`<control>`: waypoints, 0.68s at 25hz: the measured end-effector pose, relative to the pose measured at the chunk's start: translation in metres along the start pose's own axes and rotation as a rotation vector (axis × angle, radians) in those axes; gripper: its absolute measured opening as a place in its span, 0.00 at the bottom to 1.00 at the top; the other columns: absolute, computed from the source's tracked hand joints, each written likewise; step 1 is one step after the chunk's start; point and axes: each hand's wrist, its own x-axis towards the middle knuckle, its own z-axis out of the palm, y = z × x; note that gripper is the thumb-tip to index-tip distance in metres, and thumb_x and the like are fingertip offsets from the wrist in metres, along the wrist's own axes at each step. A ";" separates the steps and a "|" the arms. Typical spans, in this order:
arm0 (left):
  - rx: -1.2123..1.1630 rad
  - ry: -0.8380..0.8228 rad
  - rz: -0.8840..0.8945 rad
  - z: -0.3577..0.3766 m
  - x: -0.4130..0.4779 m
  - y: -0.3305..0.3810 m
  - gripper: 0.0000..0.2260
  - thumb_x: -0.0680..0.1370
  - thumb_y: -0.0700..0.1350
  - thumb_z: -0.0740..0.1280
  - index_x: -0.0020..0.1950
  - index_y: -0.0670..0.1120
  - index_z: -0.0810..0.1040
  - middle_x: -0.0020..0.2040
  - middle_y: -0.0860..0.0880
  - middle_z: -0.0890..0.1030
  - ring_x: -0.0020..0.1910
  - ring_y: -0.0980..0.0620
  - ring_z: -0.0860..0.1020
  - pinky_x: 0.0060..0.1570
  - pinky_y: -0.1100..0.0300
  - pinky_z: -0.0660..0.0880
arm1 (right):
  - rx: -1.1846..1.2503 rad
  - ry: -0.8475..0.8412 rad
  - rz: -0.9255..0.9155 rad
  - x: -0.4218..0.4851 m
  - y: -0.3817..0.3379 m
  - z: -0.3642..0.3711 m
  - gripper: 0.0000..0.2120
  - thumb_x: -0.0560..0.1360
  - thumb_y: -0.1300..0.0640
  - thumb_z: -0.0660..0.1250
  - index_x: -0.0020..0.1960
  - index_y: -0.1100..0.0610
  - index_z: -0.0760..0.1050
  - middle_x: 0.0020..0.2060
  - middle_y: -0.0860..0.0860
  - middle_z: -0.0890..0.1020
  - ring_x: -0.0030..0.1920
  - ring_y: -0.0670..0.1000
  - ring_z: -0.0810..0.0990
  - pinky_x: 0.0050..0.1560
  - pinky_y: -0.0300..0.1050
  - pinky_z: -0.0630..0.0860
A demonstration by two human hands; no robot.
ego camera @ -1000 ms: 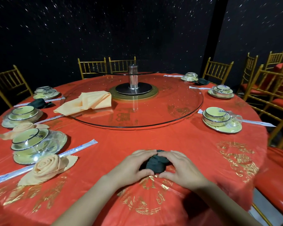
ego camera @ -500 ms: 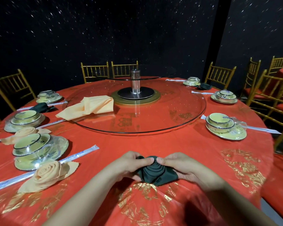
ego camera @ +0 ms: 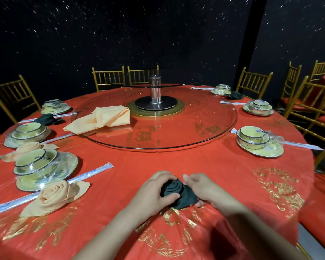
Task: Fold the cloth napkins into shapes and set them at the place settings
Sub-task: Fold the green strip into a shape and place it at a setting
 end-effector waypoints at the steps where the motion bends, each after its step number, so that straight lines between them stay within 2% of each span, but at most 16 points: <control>1: -0.021 0.010 -0.003 0.001 0.000 -0.001 0.19 0.73 0.51 0.71 0.62 0.51 0.75 0.59 0.59 0.72 0.58 0.64 0.70 0.56 0.77 0.62 | -0.058 0.025 -0.024 0.002 0.000 0.001 0.12 0.79 0.47 0.60 0.48 0.56 0.75 0.36 0.53 0.79 0.30 0.52 0.77 0.25 0.41 0.74; 4: -0.059 0.027 -0.012 0.004 -0.002 -0.003 0.17 0.72 0.50 0.72 0.60 0.51 0.76 0.56 0.60 0.74 0.55 0.64 0.72 0.55 0.75 0.65 | -0.012 0.120 -0.097 0.008 0.002 0.005 0.03 0.75 0.55 0.68 0.43 0.52 0.75 0.36 0.51 0.80 0.31 0.51 0.78 0.25 0.40 0.72; 6: -0.045 0.028 -0.016 0.004 -0.003 -0.005 0.17 0.72 0.50 0.72 0.60 0.51 0.76 0.55 0.61 0.74 0.55 0.64 0.72 0.55 0.73 0.67 | 0.005 0.175 -0.145 0.007 0.002 0.003 0.06 0.72 0.57 0.72 0.42 0.49 0.75 0.36 0.50 0.81 0.32 0.49 0.78 0.28 0.39 0.71; 10: 0.014 0.054 -0.036 0.002 -0.001 -0.006 0.16 0.72 0.54 0.68 0.58 0.52 0.76 0.53 0.61 0.73 0.53 0.61 0.74 0.54 0.62 0.72 | -0.183 0.338 -0.300 0.001 0.011 -0.004 0.06 0.74 0.57 0.70 0.45 0.48 0.75 0.28 0.46 0.78 0.28 0.41 0.73 0.32 0.37 0.68; 12: 0.057 0.052 -0.058 0.004 0.000 -0.004 0.16 0.73 0.54 0.68 0.59 0.54 0.76 0.54 0.62 0.73 0.54 0.59 0.75 0.53 0.58 0.73 | -0.288 0.380 -0.334 -0.001 0.014 -0.003 0.04 0.74 0.55 0.69 0.48 0.49 0.75 0.29 0.45 0.76 0.31 0.43 0.74 0.36 0.39 0.70; 14: 0.068 0.026 -0.082 0.007 0.002 -0.002 0.16 0.74 0.54 0.69 0.61 0.56 0.74 0.56 0.62 0.72 0.56 0.58 0.74 0.54 0.57 0.72 | -0.320 0.379 -0.323 -0.004 0.015 -0.005 0.06 0.73 0.51 0.70 0.47 0.49 0.73 0.31 0.44 0.76 0.34 0.46 0.75 0.38 0.42 0.71; 17: 0.040 0.020 -0.099 0.014 0.002 0.001 0.18 0.74 0.54 0.69 0.62 0.57 0.73 0.57 0.62 0.71 0.59 0.58 0.71 0.57 0.59 0.70 | -0.443 0.291 -0.264 -0.009 0.020 -0.011 0.11 0.71 0.49 0.72 0.47 0.48 0.71 0.34 0.44 0.76 0.39 0.48 0.77 0.41 0.43 0.71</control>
